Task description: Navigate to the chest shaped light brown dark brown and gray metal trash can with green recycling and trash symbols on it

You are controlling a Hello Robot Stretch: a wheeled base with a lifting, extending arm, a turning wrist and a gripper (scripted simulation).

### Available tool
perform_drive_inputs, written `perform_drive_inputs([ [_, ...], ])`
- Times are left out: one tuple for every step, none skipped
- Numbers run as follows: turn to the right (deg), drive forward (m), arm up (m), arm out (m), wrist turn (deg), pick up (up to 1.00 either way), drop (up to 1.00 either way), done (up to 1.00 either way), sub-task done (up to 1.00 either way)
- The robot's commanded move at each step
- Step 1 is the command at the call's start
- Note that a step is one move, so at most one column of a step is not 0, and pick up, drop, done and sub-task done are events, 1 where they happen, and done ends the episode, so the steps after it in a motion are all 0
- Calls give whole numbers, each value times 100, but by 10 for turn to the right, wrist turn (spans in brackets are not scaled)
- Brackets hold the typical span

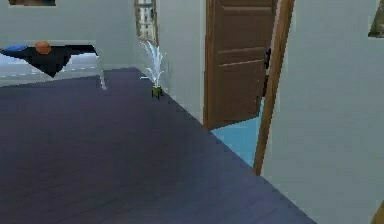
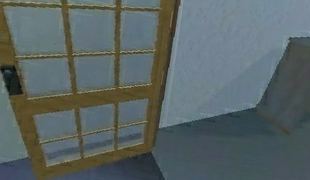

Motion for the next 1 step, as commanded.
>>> perform_drive_inputs([
  [90, 0, 0, 0, 0, 0, 0, 0, 0],
])
